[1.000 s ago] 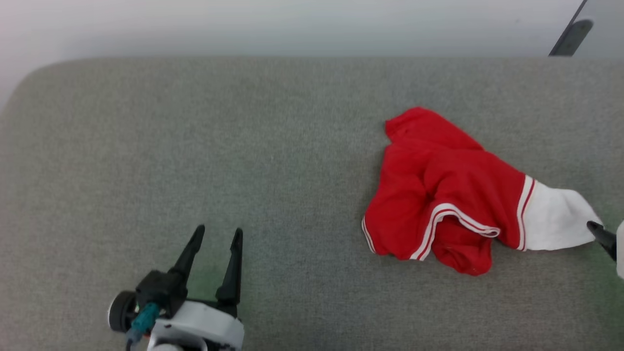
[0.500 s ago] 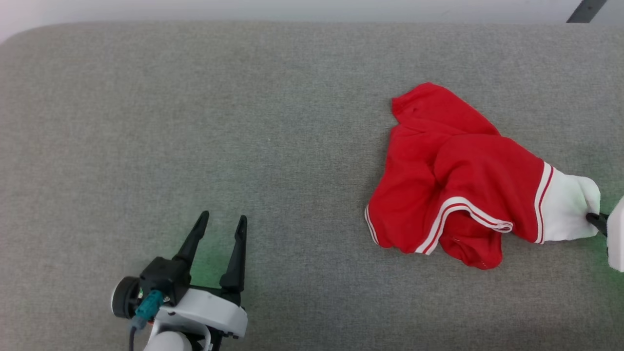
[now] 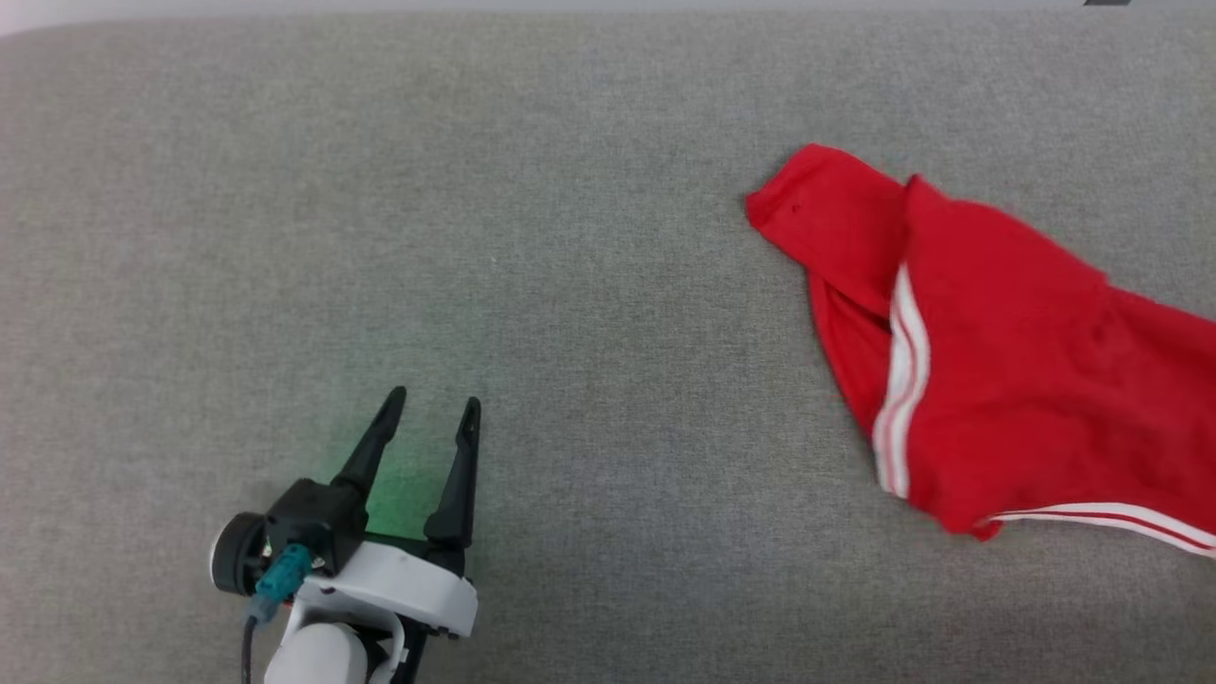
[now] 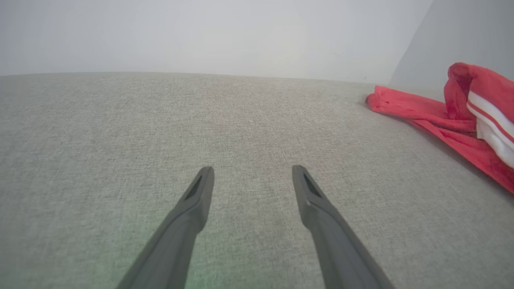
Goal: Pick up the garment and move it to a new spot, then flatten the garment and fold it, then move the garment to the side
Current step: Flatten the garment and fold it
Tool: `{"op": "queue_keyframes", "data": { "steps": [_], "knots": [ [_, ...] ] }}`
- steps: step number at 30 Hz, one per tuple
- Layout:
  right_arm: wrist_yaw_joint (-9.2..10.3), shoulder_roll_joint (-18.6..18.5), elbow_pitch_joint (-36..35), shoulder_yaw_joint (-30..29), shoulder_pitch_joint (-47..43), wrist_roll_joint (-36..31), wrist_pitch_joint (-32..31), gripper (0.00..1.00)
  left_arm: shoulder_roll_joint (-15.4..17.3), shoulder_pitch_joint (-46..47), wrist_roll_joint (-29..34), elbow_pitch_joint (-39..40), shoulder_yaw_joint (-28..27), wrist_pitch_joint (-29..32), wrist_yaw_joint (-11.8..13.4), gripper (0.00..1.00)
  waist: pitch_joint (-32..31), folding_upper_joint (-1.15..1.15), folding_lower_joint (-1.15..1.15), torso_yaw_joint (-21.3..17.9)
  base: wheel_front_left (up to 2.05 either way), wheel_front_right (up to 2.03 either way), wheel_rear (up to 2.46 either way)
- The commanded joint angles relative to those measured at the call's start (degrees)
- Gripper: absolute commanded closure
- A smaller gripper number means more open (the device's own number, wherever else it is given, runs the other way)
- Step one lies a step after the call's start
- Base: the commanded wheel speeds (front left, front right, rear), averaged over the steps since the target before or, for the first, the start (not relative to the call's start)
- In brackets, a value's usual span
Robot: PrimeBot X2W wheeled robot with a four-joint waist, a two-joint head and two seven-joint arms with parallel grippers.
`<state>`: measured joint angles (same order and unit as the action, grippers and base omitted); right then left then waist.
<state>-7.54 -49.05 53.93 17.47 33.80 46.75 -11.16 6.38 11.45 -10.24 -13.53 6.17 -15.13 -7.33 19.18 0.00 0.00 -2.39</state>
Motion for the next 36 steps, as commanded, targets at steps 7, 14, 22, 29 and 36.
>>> {"op": "queue_keyframes", "data": {
  "steps": [7,14,22,29,36],
  "knots": [
    [0.1,1.6,13.7,-2.7,5.0,-6.8,7.1,1.0,1.6,2.0,-0.9,-1.0,0.7,0.0,-0.2,0.0,0.6,0.0,0.0,-1.0,0.0,0.0,0.0],
    [0.1,5.4,19.1,-5.5,8.4,-9.8,15.5,0.0,3.5,4.2,-2.3,-1.9,3.3,0.0,-0.2,0.0,-0.3,0.0,0.0,-2.5,0.0,0.0,0.0],
    [0.1,6.3,15.7,-8.9,7.6,-13.2,26.3,0.0,10.8,13.8,-6.7,-1.7,14.1,2.5,-0.2,0.0,-2.8,0.0,0.0,-5.5,0.0,0.0,0.0],
    [0.1,12.7,-8.8,-21.8,1.2,-22.5,26.3,0.0,17.3,27.5,-18.4,1.1,29.9,16.2,-0.2,0.0,-4.5,0.0,0.0,-12.3,0.0,0.0,0.0],
    [0.1,23.2,-25.4,-25.6,-7.1,-27.2,26.3,0.0,16.4,36.9,-36.4,-0.8,40.4,31.6,-0.1,0.0,-4.4,0.0,0.0,-17.8,0.0,0.0,0.0]
  ]
}}
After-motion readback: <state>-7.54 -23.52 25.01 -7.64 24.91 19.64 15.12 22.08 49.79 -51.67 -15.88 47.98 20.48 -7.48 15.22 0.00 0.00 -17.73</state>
